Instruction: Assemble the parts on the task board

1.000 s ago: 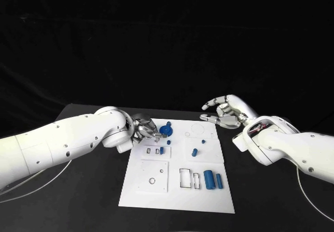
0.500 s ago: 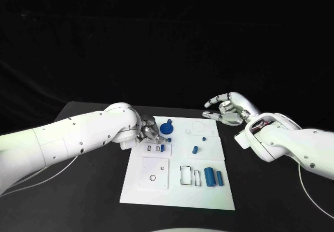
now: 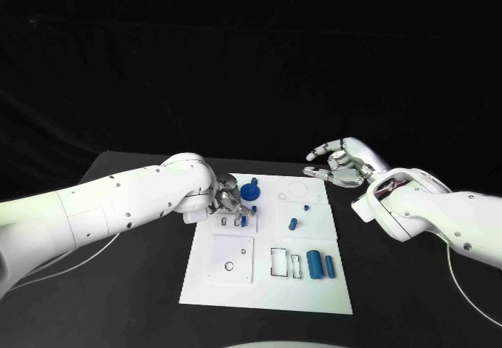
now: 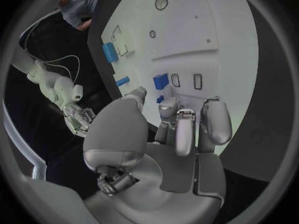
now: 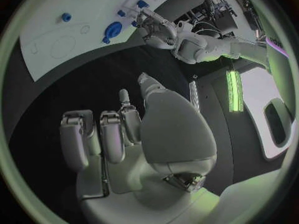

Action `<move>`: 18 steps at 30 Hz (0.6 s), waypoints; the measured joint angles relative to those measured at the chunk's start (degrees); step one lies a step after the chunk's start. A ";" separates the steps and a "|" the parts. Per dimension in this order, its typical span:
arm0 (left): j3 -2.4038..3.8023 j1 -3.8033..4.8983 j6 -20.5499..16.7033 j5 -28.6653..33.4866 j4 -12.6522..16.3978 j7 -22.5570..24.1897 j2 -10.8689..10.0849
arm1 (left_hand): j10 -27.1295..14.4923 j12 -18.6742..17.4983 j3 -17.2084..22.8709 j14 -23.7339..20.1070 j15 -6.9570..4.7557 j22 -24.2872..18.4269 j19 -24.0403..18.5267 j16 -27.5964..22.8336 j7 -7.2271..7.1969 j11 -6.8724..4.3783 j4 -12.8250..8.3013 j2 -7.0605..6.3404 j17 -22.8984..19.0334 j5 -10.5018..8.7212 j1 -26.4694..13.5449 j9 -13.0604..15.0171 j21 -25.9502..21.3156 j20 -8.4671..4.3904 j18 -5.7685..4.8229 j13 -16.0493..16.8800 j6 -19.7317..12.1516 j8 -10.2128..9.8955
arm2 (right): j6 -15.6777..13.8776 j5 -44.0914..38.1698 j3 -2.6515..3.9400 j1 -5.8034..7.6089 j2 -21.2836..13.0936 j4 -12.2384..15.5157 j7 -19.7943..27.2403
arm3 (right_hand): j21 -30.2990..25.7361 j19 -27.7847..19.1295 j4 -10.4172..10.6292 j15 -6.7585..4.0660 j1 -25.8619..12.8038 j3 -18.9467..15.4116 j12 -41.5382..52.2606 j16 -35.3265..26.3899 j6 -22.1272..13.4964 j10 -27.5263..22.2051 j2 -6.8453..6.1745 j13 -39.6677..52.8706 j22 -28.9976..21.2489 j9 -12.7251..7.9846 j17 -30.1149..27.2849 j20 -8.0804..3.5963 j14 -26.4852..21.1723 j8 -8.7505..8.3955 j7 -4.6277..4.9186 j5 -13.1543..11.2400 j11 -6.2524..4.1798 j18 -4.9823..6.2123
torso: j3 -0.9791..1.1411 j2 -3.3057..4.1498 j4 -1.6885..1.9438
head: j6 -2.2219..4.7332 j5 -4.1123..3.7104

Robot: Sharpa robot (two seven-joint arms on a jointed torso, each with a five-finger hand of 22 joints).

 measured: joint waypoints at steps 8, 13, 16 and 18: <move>-0.07 0.00 0.87 -0.18 -0.19 -0.23 0.36 | 0.00 0.22 0.00 0.21 -0.21 0.33 0.00 0.00 -0.21 0.00 0.00 0.28 0.00 0.00 0.28 0.73 0.27 0.00 0.00 0.29 -0.21 0.43 | 0.09 -0.32 0.00 -0.02 0.14 -0.17 -0.10 | 0.00 0.00 0.00 0.00 0.00 0.00 0.00 0.00 0.00 0.00 0.00 -0.01 0.00 -0.01 0.05 0.00 0.00 0.00 0.00 0.00 0.00 0.00 | -0.02 0.03 -0.02 | -0.25 -0.07; -0.09 0.01 1.35 -0.22 -0.30 -0.30 0.52 | 0.00 0.49 0.01 0.21 -0.21 0.34 0.00 0.24 -0.21 0.00 -0.01 0.86 -0.01 0.24 0.86 1.13 0.27 0.00 0.01 0.46 -0.21 0.61 | 0.16 -0.43 0.00 -0.03 0.26 -0.26 -0.13 | 0.00 0.00 0.16 0.00 0.00 0.16 0.00 0.00 0.00 0.00 0.00 -0.01 -0.01 -0.01 0.04 0.00 0.00 0.00 0.00 0.23 0.00 0.00 | 0.03 0.05 -0.01 | -0.41 -0.13; -0.10 0.01 1.65 -0.24 -0.54 -0.34 0.64 | 0.00 0.49 0.25 0.21 -0.21 0.42 0.00 0.24 -0.21 0.00 -0.25 0.91 -0.01 0.42 0.92 1.35 0.27 0.00 0.00 0.58 -0.21 0.71 | 0.21 -0.48 -0.01 -0.04 0.29 -0.30 -0.16 | 0.00 0.00 0.16 0.00 0.00 0.16 0.00 0.00 0.00 0.00 0.00 -0.01 -0.01 -0.01 0.04 0.00 0.00 0.00 0.00 0.23 0.00 0.00 | 0.04 0.07 -0.01 | -0.47 -0.16; -0.13 0.01 1.82 -0.25 -0.68 -0.36 0.70 | -0.01 0.49 0.25 0.21 -0.21 0.42 -0.01 0.24 -0.21 0.00 -0.25 1.15 -0.01 0.42 1.15 1.37 0.27 0.00 0.00 0.64 -0.21 0.71 | 0.24 -0.50 -0.01 -0.04 0.30 -0.31 -0.17 | 0.00 0.00 0.16 0.00 0.00 0.16 0.00 0.00 0.00 0.00 0.00 -0.01 -0.01 -0.01 0.04 0.00 0.00 0.00 0.00 0.23 0.00 0.00 | 0.04 0.07 -0.02 | -0.54 -0.16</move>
